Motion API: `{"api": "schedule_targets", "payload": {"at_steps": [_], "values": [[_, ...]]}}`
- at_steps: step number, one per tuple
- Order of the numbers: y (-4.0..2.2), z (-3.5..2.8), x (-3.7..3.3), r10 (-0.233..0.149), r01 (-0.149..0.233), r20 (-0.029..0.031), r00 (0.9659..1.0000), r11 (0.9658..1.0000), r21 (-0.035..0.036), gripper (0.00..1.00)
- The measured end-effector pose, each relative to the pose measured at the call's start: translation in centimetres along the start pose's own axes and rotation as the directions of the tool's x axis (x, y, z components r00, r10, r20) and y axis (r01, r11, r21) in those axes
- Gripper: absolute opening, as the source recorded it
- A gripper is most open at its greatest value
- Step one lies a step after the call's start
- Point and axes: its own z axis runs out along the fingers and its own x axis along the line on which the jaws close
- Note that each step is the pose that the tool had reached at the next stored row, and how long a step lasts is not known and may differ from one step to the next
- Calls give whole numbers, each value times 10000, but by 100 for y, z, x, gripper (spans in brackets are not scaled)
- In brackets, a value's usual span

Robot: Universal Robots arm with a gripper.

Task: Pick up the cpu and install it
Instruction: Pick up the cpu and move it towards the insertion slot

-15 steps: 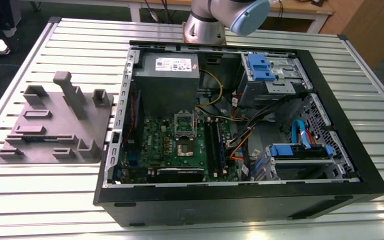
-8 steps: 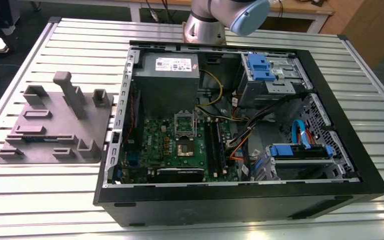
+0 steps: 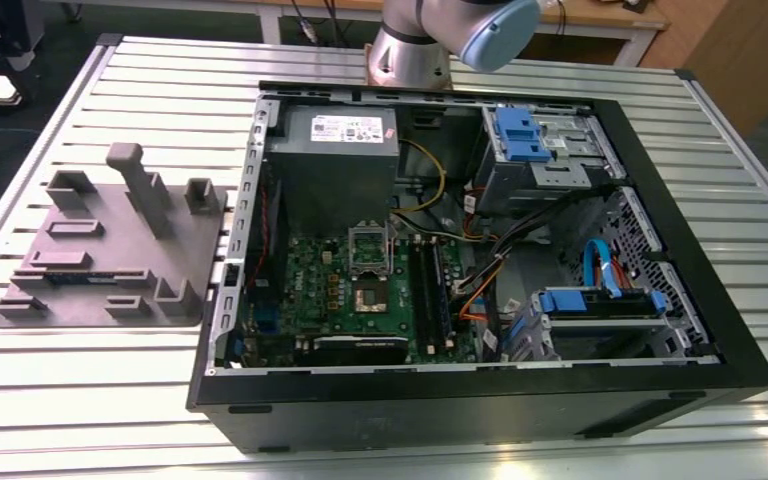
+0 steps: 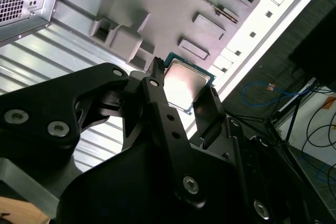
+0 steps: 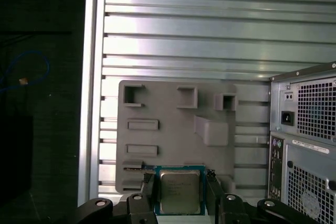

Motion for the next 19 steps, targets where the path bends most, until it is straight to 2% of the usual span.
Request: {"api": "schedule_targets", "payload": {"at_steps": [19], "values": [[-1, 1, -74, 0, 0, 0, 10000, 10000, 0, 47]]}}
